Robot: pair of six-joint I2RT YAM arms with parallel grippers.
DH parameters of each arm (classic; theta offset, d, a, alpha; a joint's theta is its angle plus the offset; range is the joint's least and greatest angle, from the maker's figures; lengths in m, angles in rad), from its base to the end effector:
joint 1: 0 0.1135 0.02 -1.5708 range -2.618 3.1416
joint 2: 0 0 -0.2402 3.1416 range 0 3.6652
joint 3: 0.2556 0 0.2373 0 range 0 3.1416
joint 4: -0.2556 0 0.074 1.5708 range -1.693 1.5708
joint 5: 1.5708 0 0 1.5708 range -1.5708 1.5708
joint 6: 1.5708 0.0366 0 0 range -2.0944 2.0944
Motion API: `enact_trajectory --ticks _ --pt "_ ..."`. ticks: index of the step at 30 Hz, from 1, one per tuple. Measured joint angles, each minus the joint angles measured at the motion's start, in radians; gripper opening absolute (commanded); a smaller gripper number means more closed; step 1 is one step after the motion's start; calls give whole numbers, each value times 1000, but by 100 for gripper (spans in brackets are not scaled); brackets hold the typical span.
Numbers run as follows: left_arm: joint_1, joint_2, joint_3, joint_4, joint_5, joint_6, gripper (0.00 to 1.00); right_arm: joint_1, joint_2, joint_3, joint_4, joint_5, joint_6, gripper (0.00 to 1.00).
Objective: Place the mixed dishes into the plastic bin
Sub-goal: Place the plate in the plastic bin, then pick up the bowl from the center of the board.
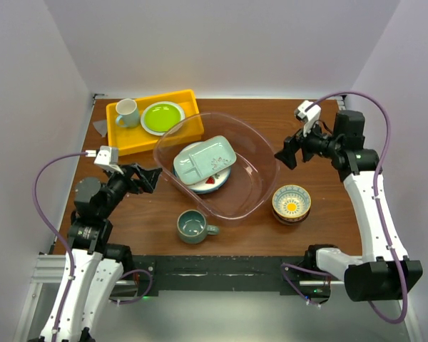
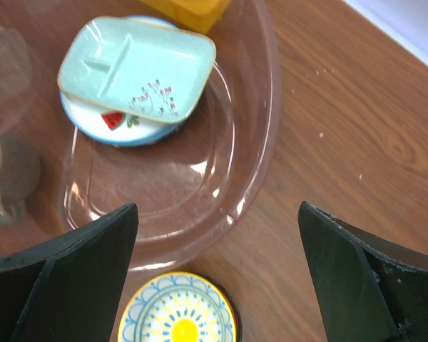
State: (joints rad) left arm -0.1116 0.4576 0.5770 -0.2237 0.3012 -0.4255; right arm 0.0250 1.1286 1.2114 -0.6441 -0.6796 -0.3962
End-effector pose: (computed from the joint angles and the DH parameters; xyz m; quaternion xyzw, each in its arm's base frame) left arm 0.1316 -0.0257 0.2952 -0.0156 0.7413 -0.2831 0.6084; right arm 0.2272 0.0287 0.3548 -0.3301 0.7733 0.2026 0.5019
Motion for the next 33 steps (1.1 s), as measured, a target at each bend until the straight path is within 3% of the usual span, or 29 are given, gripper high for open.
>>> enact_trajectory --ticks 14,33 --pt "0 -8 -2 0 2 0 100 -19 11 33 -285 130 -175 98" --pt "-7 -43 -2 0 2 0 100 -54 24 36 -443 177 -275 98"
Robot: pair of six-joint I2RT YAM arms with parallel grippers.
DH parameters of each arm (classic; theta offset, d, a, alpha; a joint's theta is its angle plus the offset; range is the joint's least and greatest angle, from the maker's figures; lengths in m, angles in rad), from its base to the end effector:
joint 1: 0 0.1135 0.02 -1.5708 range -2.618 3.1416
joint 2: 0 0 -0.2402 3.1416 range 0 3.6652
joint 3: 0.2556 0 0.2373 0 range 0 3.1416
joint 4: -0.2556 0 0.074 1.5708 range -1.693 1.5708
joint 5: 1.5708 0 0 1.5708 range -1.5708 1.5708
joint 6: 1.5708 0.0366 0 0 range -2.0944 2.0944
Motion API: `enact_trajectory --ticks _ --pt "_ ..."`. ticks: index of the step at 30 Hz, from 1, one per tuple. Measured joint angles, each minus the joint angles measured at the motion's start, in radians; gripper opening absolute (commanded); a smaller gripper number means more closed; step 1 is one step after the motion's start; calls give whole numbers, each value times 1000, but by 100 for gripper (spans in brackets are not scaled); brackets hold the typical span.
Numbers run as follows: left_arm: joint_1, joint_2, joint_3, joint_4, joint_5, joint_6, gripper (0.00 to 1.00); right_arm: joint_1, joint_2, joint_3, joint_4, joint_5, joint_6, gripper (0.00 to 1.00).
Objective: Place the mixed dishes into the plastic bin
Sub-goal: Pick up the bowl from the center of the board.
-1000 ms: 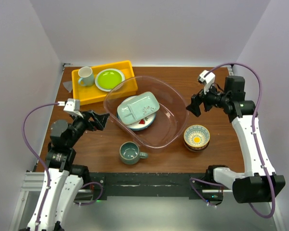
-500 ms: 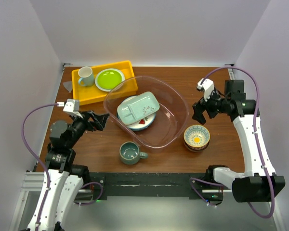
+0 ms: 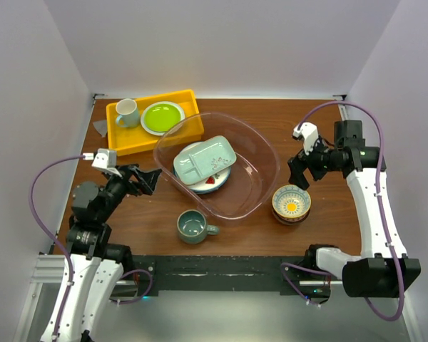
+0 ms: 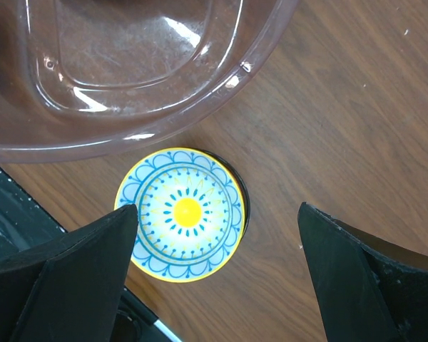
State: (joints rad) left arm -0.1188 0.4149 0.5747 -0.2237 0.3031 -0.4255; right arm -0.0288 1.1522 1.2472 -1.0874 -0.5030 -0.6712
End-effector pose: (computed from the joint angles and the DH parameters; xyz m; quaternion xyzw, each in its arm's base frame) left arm 0.1238 -0.0258 0.2991 -0.0080 0.7283 -0.2879 0.6218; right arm 0.2036 0.0118 0.3257 -0.3604 0.8584 0.1293 0.3413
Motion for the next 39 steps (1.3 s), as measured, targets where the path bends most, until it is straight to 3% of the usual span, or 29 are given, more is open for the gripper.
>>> enact_trajectory --ticks 21,31,39 --pt "-21 -42 -1 21 0 0 100 0 -26 19 -88 -9 20 98" --pt "-33 -56 -1 21 0 0 100 0 60 3 -58 120 75 82" --pt "-33 -59 -1 21 0 0 100 0 109 -32 -58 154 68 78"
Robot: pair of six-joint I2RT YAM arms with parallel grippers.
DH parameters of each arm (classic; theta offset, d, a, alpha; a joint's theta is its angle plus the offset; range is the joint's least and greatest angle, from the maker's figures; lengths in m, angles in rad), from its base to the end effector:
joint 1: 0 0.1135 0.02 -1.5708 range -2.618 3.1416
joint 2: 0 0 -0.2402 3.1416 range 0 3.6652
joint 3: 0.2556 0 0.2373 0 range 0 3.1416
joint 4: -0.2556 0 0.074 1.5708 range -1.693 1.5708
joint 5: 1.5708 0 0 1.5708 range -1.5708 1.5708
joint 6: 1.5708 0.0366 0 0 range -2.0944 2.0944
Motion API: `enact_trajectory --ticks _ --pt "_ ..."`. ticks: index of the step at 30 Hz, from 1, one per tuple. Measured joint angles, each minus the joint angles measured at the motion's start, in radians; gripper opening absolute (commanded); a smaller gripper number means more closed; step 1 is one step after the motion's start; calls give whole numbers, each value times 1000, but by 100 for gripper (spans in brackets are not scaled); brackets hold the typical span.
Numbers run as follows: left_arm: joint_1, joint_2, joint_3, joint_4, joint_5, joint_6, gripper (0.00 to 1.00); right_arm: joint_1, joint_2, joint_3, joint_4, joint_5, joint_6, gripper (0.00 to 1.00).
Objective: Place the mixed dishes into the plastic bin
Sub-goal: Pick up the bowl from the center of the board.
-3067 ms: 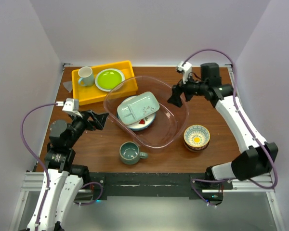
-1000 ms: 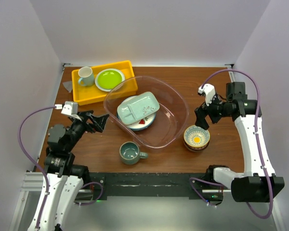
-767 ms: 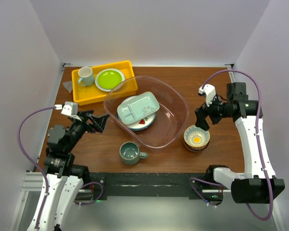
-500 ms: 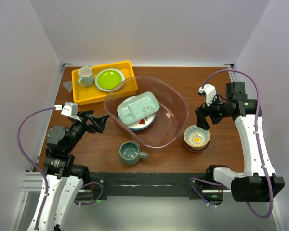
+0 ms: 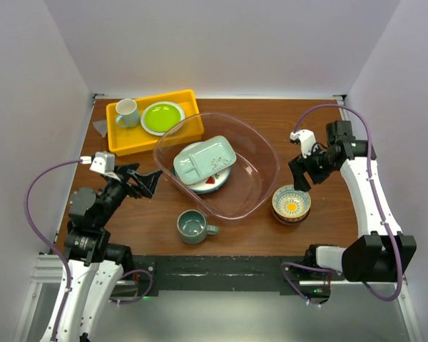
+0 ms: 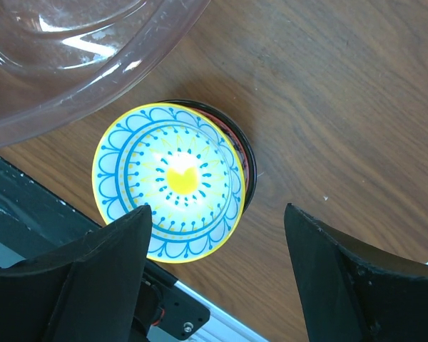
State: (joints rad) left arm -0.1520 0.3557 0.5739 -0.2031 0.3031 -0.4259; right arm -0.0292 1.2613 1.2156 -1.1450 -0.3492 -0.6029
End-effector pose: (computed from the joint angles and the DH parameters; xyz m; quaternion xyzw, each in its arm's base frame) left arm 0.1119 -0.0282 0.3071 0.0118 0.7019 -0.3022 0.6449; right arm 0.2194 0.0061 0.2911 -0.3051 0.9183 0.1043 0.2298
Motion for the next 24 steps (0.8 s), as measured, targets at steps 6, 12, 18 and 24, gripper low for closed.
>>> enact_trajectory --ticks 6,12,18,24 --pt "0 -2 0 0 0 0 100 0 0 -24 1 0 -17 78" --pt "0 -6 0 0 0 0 100 0 0 -34 2 0 -29 78" --pt "0 -6 0 0 0 0 100 0 2 -41 9 -2 -35 77" --pt "0 -6 0 0 0 0 100 0 11 -44 10 -4 -41 77"
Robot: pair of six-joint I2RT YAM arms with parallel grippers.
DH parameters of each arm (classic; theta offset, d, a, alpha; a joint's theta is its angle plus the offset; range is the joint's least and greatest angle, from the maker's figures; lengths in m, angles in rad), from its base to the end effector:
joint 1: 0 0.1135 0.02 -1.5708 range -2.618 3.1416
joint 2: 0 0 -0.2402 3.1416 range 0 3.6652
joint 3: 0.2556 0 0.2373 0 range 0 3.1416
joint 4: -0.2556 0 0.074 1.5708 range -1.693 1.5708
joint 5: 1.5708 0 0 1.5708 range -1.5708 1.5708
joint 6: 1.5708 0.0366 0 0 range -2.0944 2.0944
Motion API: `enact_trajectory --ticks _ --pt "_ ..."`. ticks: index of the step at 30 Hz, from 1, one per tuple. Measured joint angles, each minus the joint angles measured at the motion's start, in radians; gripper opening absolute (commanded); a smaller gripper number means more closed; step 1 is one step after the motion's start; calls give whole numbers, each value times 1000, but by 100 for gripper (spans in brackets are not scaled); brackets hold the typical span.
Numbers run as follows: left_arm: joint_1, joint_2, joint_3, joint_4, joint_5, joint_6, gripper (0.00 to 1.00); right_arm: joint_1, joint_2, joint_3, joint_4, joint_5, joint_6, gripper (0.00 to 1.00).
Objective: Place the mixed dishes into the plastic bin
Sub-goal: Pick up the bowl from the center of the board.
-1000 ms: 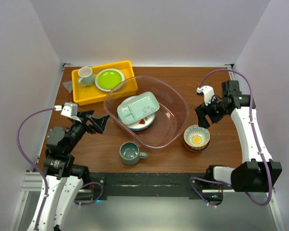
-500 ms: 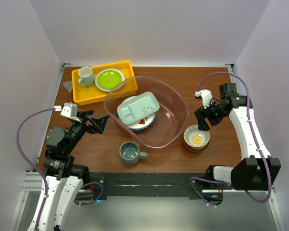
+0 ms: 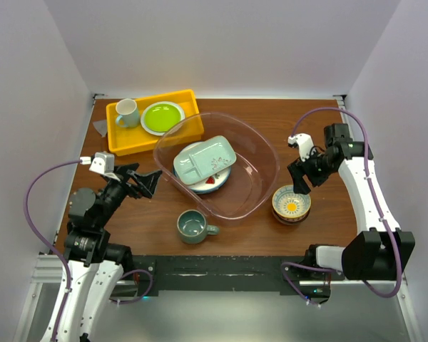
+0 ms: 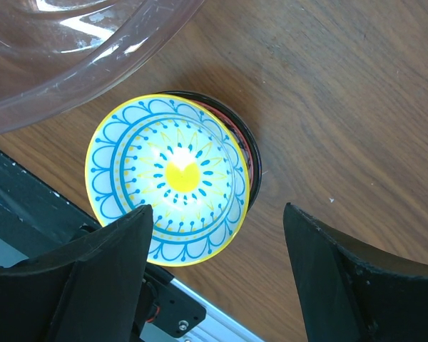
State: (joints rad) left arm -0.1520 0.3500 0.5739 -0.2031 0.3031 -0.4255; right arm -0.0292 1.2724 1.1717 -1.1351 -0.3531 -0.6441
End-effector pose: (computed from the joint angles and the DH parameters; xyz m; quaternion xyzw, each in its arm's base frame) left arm 0.1108 -0.0280 0.3076 0.0126 0.6999 -0.3024 0.6469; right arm 0.2197 0.0062 0.2774 -0.3217 0.9163 0.1092 0.2121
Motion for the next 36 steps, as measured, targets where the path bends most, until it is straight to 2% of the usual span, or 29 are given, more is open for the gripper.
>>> enact_trajectory --ticks 36 --pt "0 -2 0 0 0 0 100 0 11 0 -1 -4 -22 76"
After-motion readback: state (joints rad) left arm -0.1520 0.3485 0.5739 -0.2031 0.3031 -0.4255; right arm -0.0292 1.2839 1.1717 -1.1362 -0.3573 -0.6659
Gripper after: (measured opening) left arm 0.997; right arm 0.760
